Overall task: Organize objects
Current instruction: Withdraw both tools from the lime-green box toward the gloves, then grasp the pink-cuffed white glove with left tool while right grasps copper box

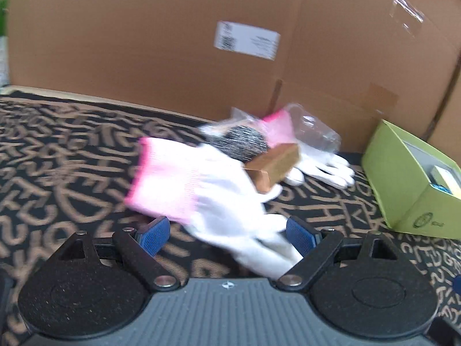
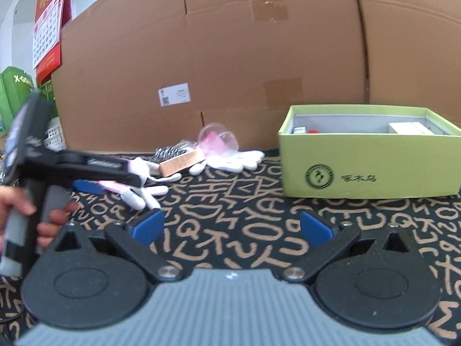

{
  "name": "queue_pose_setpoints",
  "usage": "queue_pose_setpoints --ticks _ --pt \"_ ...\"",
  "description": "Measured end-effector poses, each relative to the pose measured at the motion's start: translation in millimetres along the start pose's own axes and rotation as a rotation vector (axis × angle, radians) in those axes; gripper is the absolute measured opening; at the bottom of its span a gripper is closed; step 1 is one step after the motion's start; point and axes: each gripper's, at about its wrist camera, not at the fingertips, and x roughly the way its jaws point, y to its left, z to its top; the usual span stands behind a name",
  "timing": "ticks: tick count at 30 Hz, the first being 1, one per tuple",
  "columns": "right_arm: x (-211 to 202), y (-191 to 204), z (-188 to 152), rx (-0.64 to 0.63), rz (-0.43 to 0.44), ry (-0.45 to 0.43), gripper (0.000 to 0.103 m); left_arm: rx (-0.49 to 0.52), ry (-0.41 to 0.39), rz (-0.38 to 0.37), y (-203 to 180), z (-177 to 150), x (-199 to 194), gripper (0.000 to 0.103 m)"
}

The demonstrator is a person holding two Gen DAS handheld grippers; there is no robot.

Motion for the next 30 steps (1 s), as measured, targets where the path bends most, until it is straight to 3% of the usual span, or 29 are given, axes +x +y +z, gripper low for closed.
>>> queue_pose_setpoints --ticks 1,3,4,5,7,11,17,20,24,25,26,27,30 --pt "2 2 1 -0.010 0.000 0.008 0.103 0.020 0.006 0.000 -1 1 6 0.090" --pt "5 7 3 -0.026 0.007 0.016 0.103 0.077 0.004 0.044 -2 2 13 0.071" --pt "7 10 5 -0.036 0.011 0.020 0.103 0.109 -0.008 0.073 0 2 12 0.045" --pt "10 12 7 -0.047 0.017 0.023 0.103 0.117 -0.005 0.083 4 3 9 0.030" --pt "21 18 13 -0.068 0.033 0.029 0.103 0.058 0.023 0.021 23 4 -1 0.015" --pt "59 32 31 -0.056 0.060 0.059 0.102 0.031 0.023 -0.007 44 -8 -27 0.014" --pt "140 68 57 -0.034 0.101 0.129 0.087 0.054 0.019 -0.024 53 -27 -47 0.014" --pt "178 84 67 -0.023 0.071 0.166 0.079 0.066 0.013 -0.029 55 -30 -52 0.014" --pt "214 97 70 -0.018 0.033 0.208 0.077 0.066 0.012 -0.048 59 -30 -52 0.014" --pt "219 99 68 -0.044 0.005 0.213 0.073 0.066 0.011 -0.049 59 -30 -52 0.014" --pt "220 98 67 -0.062 -0.020 0.217 0.049 0.066 0.011 -0.054 60 -29 -52 0.014" --pt "217 93 65 -0.050 -0.016 0.215 0.040 0.067 0.010 -0.062 60 -29 -52 0.014" --pt "193 69 60 0.026 0.037 0.213 0.031 0.065 0.017 -0.091 60 -29 -51 0.014"
